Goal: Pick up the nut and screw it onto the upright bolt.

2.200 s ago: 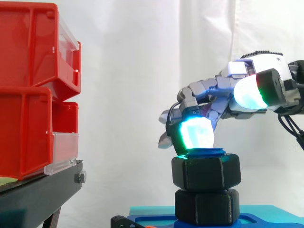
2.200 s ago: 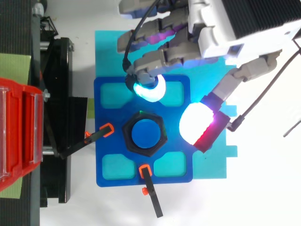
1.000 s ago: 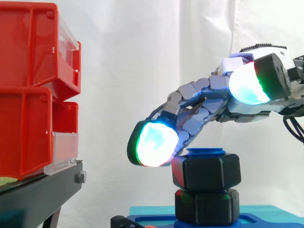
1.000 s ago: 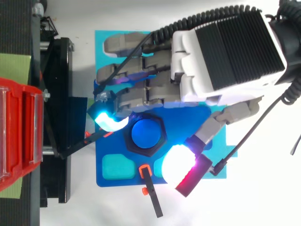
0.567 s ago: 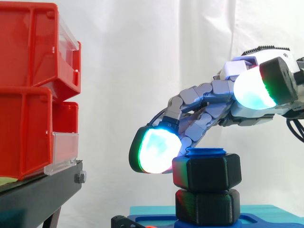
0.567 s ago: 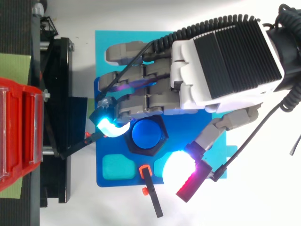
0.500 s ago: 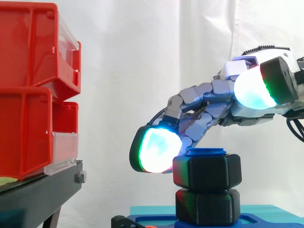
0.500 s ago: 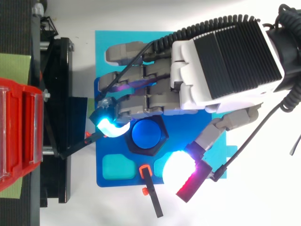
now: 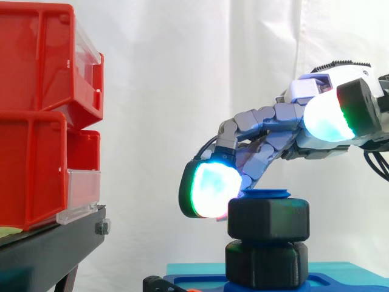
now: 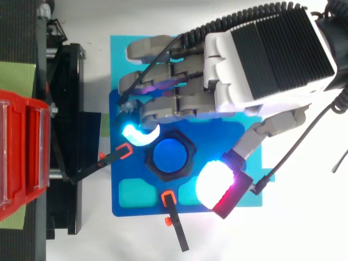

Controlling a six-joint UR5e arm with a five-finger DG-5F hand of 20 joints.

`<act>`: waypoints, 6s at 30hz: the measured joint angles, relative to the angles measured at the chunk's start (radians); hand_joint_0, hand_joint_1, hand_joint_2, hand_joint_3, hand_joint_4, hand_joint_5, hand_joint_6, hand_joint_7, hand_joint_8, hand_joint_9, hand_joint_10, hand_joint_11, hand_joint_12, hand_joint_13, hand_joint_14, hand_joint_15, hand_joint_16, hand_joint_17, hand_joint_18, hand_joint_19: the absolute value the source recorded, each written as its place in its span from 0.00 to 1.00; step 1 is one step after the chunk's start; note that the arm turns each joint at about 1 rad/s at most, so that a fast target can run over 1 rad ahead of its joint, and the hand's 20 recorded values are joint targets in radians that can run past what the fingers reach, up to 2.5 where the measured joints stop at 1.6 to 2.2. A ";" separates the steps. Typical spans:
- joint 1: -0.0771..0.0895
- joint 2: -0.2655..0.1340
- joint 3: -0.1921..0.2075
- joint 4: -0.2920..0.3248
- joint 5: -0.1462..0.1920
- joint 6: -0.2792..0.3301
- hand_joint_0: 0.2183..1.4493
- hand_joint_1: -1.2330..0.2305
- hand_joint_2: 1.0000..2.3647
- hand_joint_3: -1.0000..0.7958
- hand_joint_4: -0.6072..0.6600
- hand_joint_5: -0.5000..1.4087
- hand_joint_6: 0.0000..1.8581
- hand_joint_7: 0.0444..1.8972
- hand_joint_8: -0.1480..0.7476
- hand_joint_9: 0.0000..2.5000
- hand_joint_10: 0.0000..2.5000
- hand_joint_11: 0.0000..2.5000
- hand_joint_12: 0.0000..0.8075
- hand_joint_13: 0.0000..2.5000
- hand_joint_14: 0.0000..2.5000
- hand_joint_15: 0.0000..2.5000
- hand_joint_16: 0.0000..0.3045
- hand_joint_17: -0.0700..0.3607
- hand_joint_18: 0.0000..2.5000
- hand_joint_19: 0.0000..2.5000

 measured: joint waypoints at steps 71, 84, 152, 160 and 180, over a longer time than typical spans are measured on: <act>0.024 -0.001 0.036 -0.056 0.034 -0.028 0.22 0.82 0.00 0.28 0.67 0.22 0.27 0.50 0.41 0.17 0.00 0.00 0.36 0.06 0.00 0.00 0.10 0.33 0.00 0.00; 0.018 -0.001 0.036 -0.075 0.028 -0.034 0.24 0.74 0.00 0.28 0.65 0.25 0.27 0.69 0.44 0.26 0.00 0.00 0.31 0.14 0.00 0.00 0.07 0.28 0.00 0.00; -0.010 -0.002 0.030 -0.007 -0.027 -0.041 0.20 0.86 0.00 0.28 0.58 0.17 0.27 0.31 0.35 0.07 0.00 0.00 0.40 0.00 0.00 0.00 0.13 0.37 0.00 0.00; 0.006 -0.004 0.001 0.003 -0.016 -0.029 0.21 0.86 0.00 0.28 0.59 0.18 0.27 0.34 0.36 0.07 0.00 0.00 0.40 0.00 0.00 0.00 0.13 0.37 0.00 0.00; -0.005 -0.004 -0.003 0.004 -0.025 -0.032 0.23 0.79 0.00 0.28 0.67 0.23 0.27 0.61 0.40 0.14 0.00 0.00 0.37 0.03 0.00 0.00 0.11 0.34 0.00 0.00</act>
